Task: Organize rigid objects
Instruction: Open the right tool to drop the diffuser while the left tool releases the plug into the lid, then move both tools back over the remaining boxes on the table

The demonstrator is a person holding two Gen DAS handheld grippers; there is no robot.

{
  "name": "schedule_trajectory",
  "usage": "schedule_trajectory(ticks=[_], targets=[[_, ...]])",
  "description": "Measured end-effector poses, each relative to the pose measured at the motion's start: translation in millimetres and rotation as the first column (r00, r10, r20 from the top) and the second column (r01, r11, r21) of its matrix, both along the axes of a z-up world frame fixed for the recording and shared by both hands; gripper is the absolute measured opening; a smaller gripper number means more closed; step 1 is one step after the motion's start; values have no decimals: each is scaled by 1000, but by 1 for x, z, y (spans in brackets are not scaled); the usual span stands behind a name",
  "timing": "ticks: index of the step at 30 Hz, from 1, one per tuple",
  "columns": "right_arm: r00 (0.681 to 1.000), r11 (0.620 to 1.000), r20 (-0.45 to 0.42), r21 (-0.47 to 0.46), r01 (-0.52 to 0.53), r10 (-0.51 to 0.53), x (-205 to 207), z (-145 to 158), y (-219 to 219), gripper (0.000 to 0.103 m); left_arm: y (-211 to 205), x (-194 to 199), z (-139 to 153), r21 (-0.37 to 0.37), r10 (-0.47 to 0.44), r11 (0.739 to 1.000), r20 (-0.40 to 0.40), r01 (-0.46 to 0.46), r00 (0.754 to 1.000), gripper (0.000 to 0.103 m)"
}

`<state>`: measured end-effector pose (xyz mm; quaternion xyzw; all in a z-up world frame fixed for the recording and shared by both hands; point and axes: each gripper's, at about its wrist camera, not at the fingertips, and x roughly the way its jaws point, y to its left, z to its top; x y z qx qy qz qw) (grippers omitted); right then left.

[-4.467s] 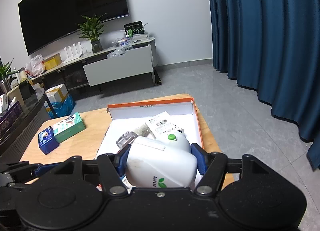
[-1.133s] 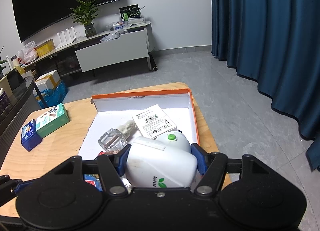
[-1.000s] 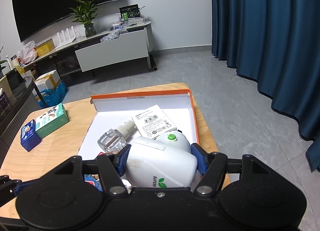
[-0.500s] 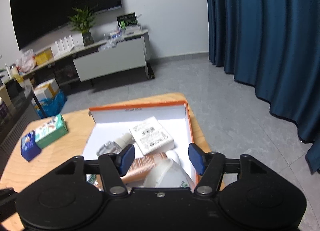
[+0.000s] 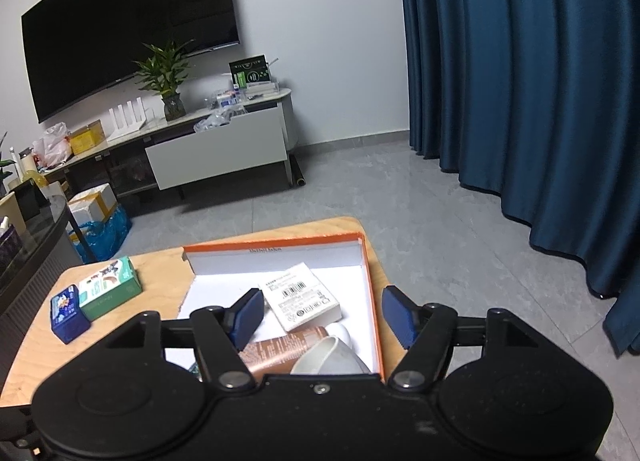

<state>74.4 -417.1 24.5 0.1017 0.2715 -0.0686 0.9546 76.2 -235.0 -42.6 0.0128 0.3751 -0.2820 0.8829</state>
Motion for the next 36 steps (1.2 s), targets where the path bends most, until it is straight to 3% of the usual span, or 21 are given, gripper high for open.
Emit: schedule_trajectory(ticks=[9, 15, 20, 27, 32, 36], targets=[[999, 999, 8, 6, -39, 39, 5, 6, 20, 81, 37, 14, 7, -14, 106, 994, 2, -106, 994, 74], [995, 995, -2, 2, -95, 95, 14, 5, 44, 82, 74, 29, 8, 6, 241, 971, 17, -241, 970, 75], [990, 990, -9, 3, -140, 140, 21, 2, 64, 82, 108, 49, 3, 25, 380, 925, 11, -380, 925, 77], [980, 981, -25, -11, -196, 196, 29, -2, 82, 82, 154, 96, -5, 51, 568, 821, 12, -568, 823, 82], [975, 976, -44, -16, -218, 217, 38, -9, 90, 82, 165, 134, -17, 110, 618, 779, 34, -618, 785, 83], [973, 974, -49, -17, -227, 226, 49, -13, 94, 82, 174, 155, -29, 136, 624, 771, 26, -622, 781, 85]])
